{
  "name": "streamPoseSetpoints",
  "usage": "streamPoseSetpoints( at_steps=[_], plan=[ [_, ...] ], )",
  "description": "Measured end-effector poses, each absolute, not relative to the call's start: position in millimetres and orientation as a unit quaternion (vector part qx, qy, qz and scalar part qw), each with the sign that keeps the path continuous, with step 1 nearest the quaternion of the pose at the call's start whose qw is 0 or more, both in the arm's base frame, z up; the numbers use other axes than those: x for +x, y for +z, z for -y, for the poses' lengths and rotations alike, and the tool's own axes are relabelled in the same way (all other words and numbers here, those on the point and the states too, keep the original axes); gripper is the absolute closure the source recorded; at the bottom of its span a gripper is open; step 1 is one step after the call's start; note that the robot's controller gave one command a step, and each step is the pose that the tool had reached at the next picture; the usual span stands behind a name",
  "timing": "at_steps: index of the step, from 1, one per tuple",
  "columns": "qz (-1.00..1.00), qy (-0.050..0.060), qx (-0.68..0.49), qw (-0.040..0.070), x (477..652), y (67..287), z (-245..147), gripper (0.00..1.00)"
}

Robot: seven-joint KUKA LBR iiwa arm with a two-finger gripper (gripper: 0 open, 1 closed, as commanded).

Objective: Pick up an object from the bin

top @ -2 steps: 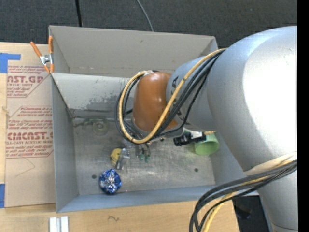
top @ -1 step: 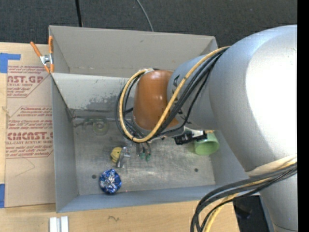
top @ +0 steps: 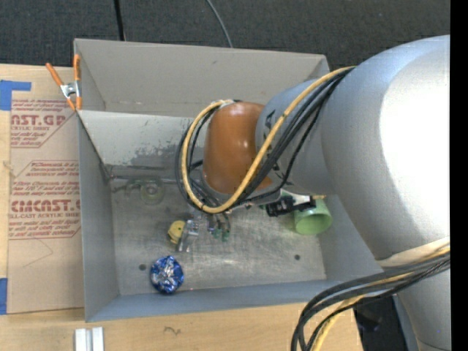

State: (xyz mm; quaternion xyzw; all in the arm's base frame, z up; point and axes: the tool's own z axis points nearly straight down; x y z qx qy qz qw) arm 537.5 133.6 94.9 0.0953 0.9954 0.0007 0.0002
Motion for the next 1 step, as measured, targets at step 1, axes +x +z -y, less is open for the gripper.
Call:
streamPoseSetpoints(
  at_steps=[1],
  plan=[
    [-0.996,0.002,0.095,0.004,539.2,196.2,-134.5,1.0]
  ],
)
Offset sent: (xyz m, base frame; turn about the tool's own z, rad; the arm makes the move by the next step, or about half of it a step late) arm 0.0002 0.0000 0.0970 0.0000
